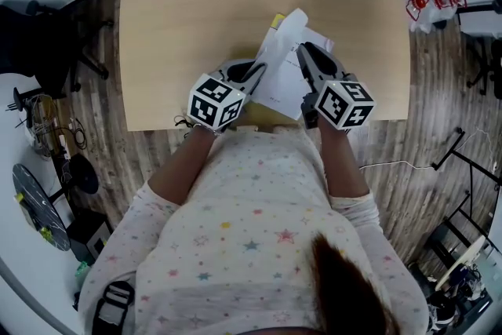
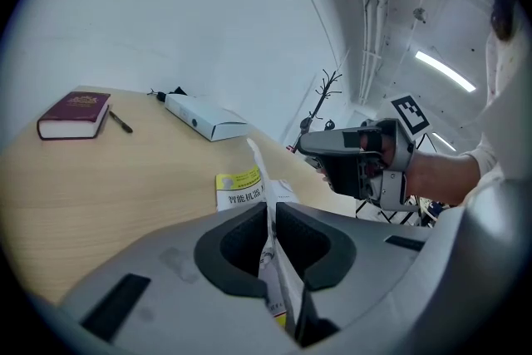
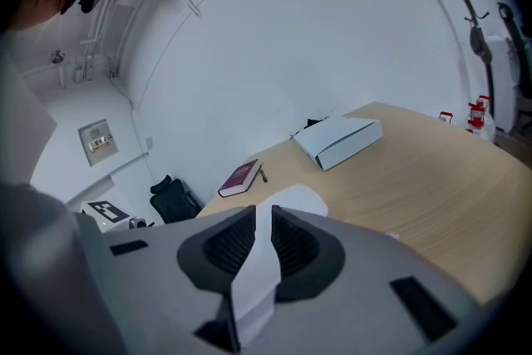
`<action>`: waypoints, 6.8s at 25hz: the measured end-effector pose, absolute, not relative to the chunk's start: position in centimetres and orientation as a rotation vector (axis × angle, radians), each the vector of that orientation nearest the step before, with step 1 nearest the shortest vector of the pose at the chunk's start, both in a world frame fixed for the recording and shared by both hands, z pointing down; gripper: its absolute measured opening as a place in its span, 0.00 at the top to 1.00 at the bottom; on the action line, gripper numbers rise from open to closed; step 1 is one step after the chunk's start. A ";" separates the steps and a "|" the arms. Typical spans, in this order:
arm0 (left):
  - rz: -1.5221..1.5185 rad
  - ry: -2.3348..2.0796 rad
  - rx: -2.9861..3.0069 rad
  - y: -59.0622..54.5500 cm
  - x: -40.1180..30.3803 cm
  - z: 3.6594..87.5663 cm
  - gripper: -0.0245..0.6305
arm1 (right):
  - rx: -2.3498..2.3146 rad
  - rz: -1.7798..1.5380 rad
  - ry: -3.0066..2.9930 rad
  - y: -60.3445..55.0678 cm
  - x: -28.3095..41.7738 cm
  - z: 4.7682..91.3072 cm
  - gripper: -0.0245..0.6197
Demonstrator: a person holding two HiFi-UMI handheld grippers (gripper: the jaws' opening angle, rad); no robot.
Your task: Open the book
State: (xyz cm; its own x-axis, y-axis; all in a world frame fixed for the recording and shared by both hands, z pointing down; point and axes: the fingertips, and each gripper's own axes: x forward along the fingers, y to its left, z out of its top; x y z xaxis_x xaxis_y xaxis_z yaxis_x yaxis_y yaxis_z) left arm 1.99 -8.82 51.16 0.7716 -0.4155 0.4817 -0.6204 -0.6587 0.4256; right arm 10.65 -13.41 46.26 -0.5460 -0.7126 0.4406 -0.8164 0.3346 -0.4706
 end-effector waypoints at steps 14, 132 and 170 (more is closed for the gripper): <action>0.452 -0.880 2.380 -9.9 -1.4 50.6 0.90 | 1.477 0.918 -2.454 -12.3 11.6 44.2 0.89; 0.424 -1.473 2.280 -16.5 -13.0 47.9 0.93 | 1.545 0.791 -2.495 -11.7 13.4 40.8 0.91; 0.147 -1.510 2.536 -16.4 -10.5 37.2 0.94 | 1.620 0.432 -2.556 -13.5 13.5 35.0 0.95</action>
State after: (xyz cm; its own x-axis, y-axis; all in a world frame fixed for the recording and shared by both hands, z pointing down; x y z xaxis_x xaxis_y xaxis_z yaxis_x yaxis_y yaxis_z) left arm -10.48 -16.42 37.16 0.4777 -0.8601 0.1793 -0.8785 -0.4653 0.1085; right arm 13.48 -13.52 34.96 -0.4358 -0.8726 0.2205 -0.8966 0.3997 -0.1906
